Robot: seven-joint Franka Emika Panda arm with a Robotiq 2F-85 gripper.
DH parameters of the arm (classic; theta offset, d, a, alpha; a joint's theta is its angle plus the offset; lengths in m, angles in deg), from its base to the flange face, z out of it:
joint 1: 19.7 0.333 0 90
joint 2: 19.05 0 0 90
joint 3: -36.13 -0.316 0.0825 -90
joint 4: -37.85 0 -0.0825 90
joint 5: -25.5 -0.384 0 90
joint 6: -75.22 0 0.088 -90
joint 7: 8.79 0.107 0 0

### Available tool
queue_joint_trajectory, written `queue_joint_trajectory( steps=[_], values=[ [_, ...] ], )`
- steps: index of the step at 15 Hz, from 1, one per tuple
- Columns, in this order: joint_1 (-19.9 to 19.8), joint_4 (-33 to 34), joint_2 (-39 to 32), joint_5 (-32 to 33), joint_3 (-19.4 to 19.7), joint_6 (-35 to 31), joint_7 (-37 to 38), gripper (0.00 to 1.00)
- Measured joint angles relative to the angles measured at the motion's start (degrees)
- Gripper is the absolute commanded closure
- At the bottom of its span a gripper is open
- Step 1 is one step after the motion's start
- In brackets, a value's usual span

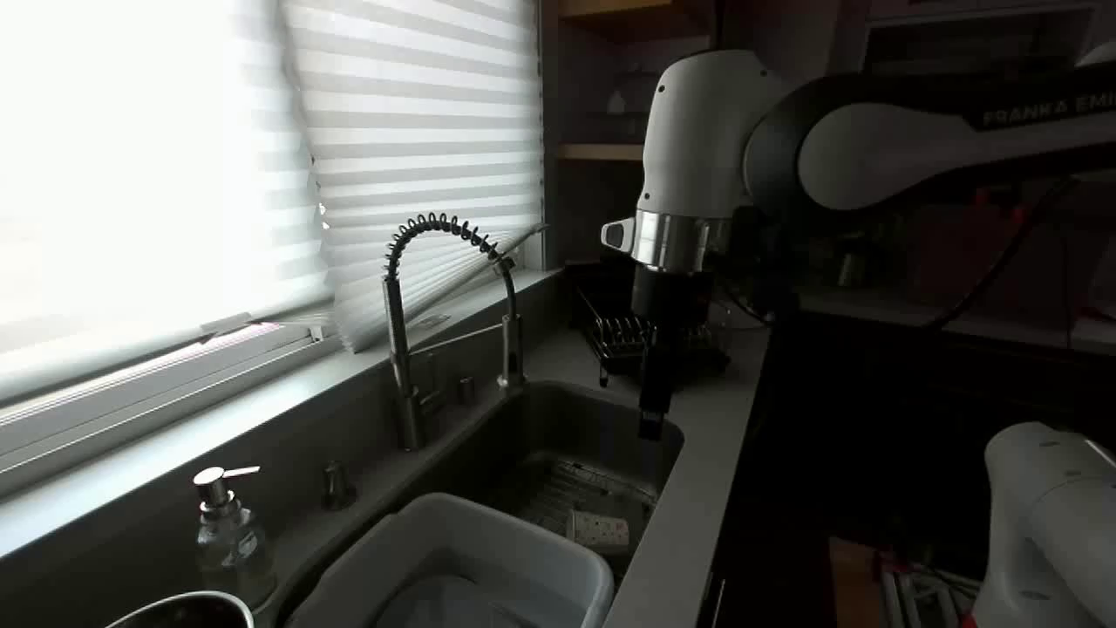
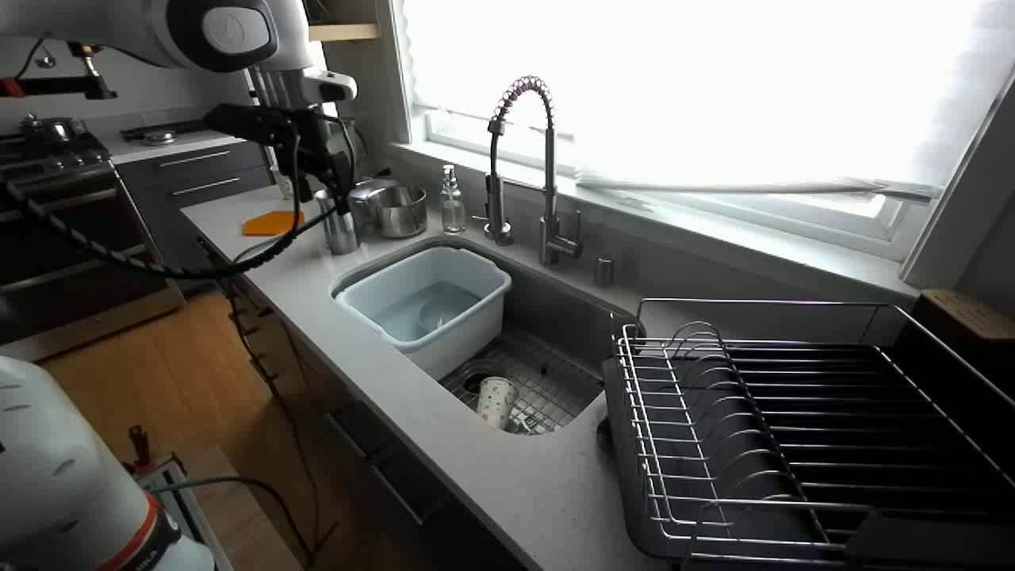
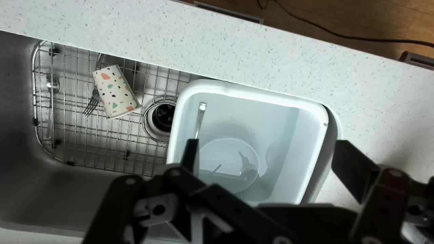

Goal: Remove the cup from the sink

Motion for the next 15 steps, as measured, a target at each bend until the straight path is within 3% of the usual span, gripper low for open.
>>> queue_joint_trajectory(
  steps=[10,15],
  values=[
    [-0.27,-0.12,-0.06,0.16,0.00,-0.05,0.35,0.00],
    [-5.47,-4.46,-1.72,7.93,1.26,-4.17,1.58,0.00]
  ],
)
